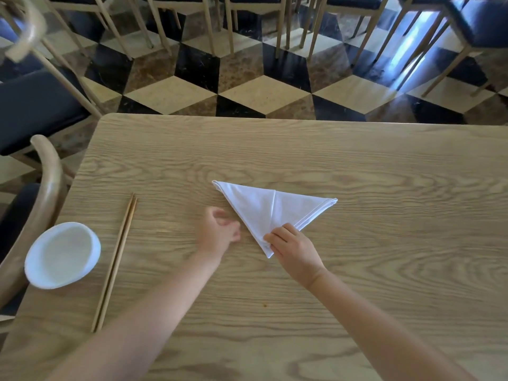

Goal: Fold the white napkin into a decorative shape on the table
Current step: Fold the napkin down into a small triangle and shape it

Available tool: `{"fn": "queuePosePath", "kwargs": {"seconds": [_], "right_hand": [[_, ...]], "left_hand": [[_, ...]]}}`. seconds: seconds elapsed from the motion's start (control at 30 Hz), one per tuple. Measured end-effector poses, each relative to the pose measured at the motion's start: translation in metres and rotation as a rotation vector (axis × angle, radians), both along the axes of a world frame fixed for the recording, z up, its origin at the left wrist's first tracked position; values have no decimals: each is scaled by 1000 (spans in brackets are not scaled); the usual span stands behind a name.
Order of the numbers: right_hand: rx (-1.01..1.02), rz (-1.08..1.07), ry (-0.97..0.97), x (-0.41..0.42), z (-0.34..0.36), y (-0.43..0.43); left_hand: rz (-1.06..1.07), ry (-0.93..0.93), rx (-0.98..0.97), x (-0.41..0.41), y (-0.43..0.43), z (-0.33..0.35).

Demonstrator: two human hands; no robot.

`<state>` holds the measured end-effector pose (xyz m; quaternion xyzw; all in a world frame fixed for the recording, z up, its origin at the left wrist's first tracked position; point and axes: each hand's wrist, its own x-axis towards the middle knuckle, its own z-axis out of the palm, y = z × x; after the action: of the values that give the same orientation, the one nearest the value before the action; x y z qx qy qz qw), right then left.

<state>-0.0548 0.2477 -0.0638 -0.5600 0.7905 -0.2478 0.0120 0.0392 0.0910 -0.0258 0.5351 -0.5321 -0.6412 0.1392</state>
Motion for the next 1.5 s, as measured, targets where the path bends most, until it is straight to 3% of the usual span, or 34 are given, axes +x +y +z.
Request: {"fn": "queuePosePath", "kwargs": {"seconds": [0.17, 0.43, 0.8, 1.07, 1.27, 1.4, 1.5], "right_hand": [[-15, -44, -177, 0, 2, 1], [-30, 30, -34, 1, 6, 4], [-44, 22, 20, 10, 3, 17], [-14, -28, -9, 20, -6, 20], [35, -23, 85, 32, -5, 38], [44, -18, -27, 31, -4, 50], [-12, -179, -239, 29, 7, 53]], "left_hand": [[-59, -87, 227, 10, 65, -4], [-73, -122, 35, 3, 85, -1], [-92, -169, -67, 2, 92, 1], [-63, -114, 15, 9, 91, 6], [-311, -188, -749, 17, 92, -7], [-403, -204, -860, 15, 96, -21], [-411, -197, -918, 16, 96, -27]]}}
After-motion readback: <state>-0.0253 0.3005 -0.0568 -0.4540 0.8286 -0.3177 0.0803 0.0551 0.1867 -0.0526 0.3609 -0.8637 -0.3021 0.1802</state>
